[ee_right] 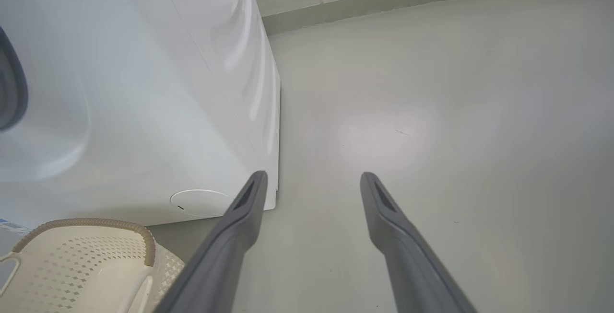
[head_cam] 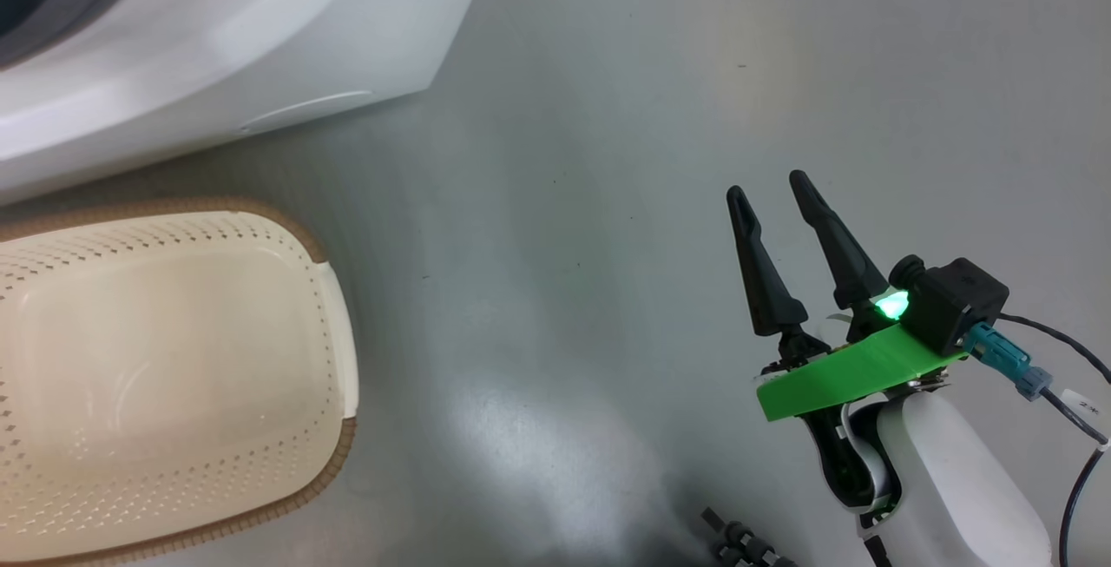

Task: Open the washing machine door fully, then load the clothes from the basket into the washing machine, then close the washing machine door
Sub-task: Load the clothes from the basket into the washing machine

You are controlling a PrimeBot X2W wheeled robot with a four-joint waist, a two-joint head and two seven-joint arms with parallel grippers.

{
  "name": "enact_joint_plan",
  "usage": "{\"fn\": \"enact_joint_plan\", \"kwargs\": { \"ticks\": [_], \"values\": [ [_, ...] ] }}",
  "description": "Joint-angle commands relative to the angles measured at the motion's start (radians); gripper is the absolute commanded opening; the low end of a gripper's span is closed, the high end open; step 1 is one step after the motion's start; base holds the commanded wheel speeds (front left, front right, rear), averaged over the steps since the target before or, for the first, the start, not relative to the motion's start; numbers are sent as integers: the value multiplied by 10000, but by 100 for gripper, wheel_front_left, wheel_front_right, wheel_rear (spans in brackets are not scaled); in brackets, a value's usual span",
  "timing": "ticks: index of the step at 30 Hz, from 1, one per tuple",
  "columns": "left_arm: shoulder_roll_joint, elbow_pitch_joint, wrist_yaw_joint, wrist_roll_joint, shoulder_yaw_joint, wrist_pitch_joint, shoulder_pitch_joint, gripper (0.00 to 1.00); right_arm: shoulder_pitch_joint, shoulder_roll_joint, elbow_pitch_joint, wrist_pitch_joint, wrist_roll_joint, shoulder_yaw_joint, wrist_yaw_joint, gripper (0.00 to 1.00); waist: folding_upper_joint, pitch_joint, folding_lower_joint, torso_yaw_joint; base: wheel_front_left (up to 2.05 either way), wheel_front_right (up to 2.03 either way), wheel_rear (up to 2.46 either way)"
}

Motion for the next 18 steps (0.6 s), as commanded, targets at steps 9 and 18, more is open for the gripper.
{"fn": "enact_joint_plan", "kwargs": {
  "ticks": [9,18],
  "values": [
    [89,909,97,193,-369,1126,-230,100,-50,47,0,-80,-126,177,46,100,-1,-472,0,311,0,0,0],
    [-362,969,-95,20,-437,92,978,100,-123,-144,261,-80,-37,287,46,100,-1,-1587,0,701,0,0,0]
  ]
}}
